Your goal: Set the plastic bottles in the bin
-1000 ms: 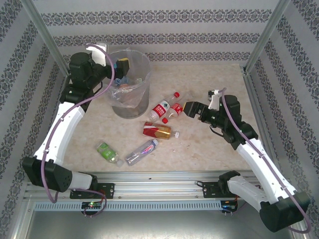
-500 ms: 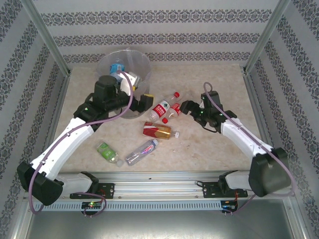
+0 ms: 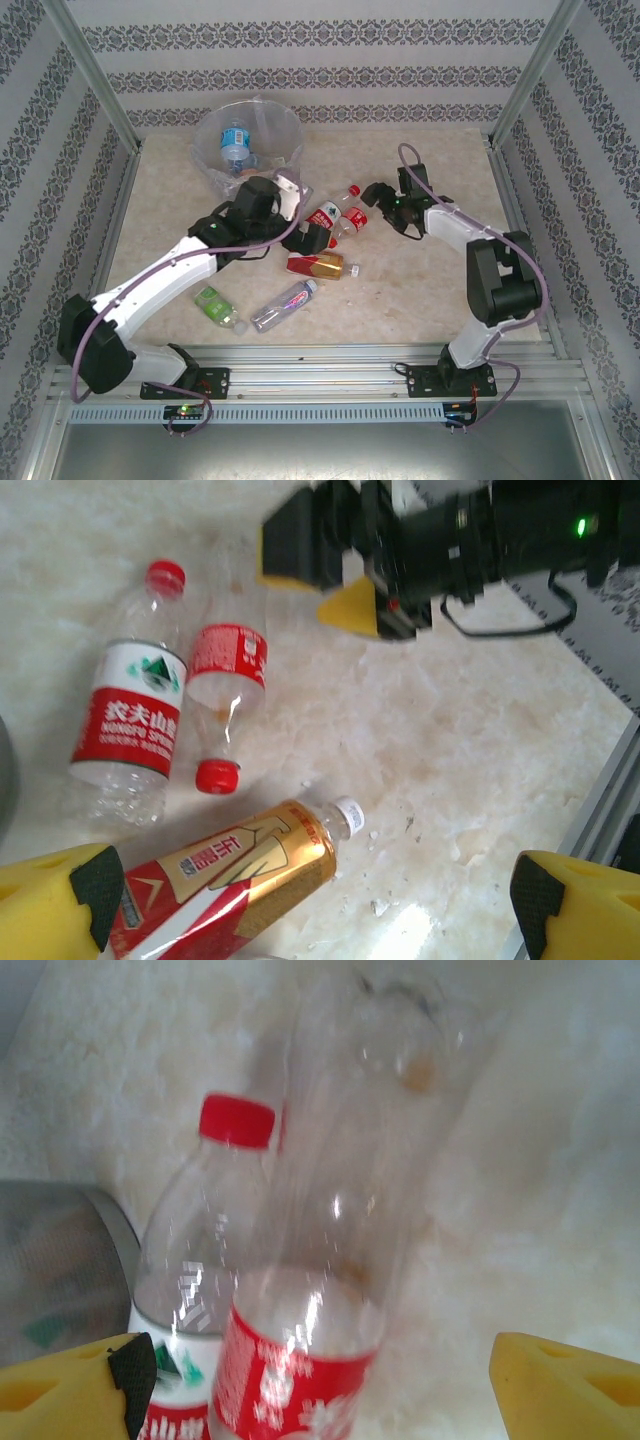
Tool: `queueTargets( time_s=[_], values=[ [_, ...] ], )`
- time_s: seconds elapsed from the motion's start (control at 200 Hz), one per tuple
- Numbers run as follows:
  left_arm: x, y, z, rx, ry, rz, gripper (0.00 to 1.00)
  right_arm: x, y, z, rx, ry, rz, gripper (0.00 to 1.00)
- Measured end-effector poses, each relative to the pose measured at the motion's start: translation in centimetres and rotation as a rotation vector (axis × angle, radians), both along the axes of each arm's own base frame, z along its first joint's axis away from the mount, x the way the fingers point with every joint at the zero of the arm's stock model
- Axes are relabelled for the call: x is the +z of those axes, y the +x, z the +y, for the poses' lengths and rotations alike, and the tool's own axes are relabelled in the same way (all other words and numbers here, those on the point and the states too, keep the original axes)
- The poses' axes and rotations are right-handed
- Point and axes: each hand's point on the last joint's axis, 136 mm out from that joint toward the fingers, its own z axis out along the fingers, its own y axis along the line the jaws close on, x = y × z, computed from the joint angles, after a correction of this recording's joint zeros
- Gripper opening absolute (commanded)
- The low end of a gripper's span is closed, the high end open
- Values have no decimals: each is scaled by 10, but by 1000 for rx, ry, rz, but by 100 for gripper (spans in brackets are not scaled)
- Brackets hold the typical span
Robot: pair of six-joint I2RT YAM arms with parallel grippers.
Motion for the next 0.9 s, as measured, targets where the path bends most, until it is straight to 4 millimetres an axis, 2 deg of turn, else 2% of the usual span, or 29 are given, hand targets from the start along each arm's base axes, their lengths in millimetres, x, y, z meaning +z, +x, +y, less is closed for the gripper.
queueTargets(
  time_s=[0.185, 0.43, 0.684, 0.899],
  values=[
    [-27, -2, -15, 3, 42, 104, 100, -10, 32, -11, -53, 14, 8, 87],
    [-32, -7, -27, -14, 36, 108, 100, -25, 53, -20, -103, 30, 42, 87],
    [-29, -9, -35, -29, 38, 71, 100, -37, 66, -17, -111, 44, 58, 86],
    [-38, -8, -40, -32, 53, 82, 100, -51, 65, -17, -124, 49, 91, 82]
  ],
)
